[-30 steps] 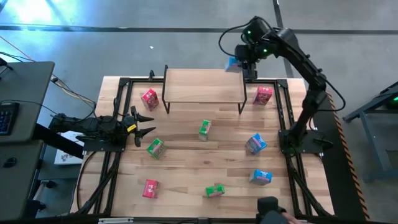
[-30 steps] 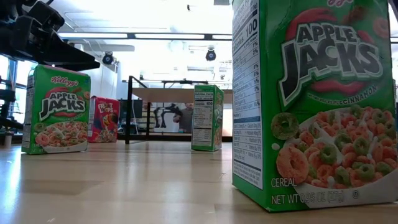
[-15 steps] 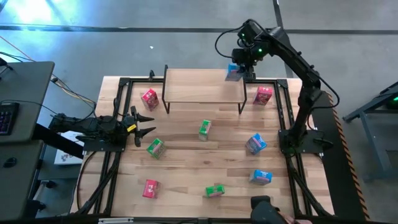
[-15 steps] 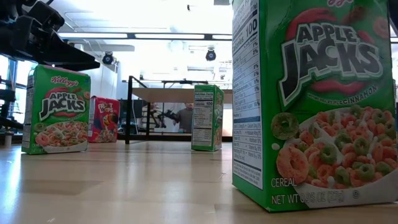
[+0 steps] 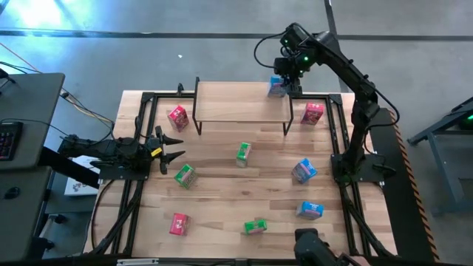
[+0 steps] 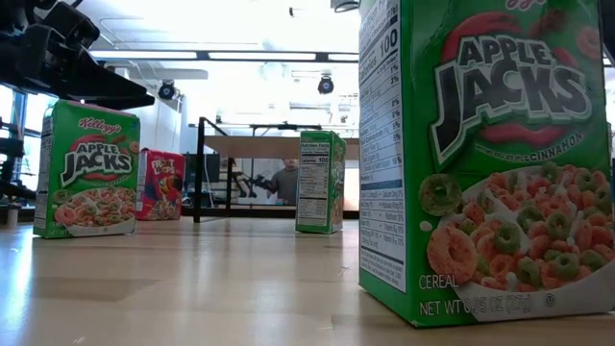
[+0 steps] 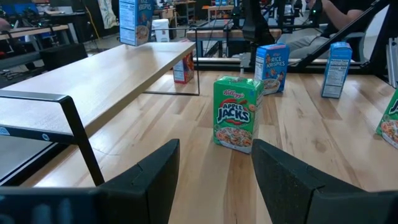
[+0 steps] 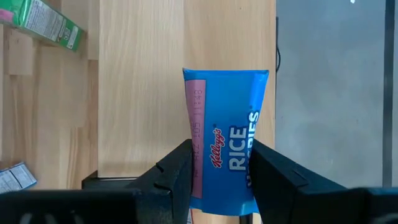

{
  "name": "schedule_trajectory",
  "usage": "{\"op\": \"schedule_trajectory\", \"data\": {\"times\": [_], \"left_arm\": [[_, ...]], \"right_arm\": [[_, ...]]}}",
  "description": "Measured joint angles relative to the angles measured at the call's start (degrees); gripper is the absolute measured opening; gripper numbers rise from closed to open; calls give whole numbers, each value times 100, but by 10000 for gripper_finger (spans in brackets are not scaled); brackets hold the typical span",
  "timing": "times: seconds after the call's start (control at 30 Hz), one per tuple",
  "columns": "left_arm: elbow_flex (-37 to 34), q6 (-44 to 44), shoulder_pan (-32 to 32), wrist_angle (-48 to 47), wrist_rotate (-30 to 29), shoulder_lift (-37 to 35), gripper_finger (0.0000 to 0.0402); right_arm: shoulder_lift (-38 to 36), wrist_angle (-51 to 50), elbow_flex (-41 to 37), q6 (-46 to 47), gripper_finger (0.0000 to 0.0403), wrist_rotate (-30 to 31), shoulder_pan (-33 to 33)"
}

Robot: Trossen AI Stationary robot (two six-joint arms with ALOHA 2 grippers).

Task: Stack cereal on shelf
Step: Put the left blue cereal box on the shelf

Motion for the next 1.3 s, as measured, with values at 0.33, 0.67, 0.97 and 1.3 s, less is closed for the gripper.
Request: {"op": "schedule_trajectory", "data": {"times": [0.33,0.67,0.97,1.3], "left_arm": [[0,0,-2,0,0,-1,190],[0,0,-1,0,0,1,190],[0,0,0,0,0,1,190],[1,0,-1,0,0,1,190]], "right_arm": [[0,-11,0,-55,131,-130,0],[-9,84,-238,4,131,-177,0],[-9,141,-245,6,142,-107,2],[6,313,-258,102,246,98,0]]}}
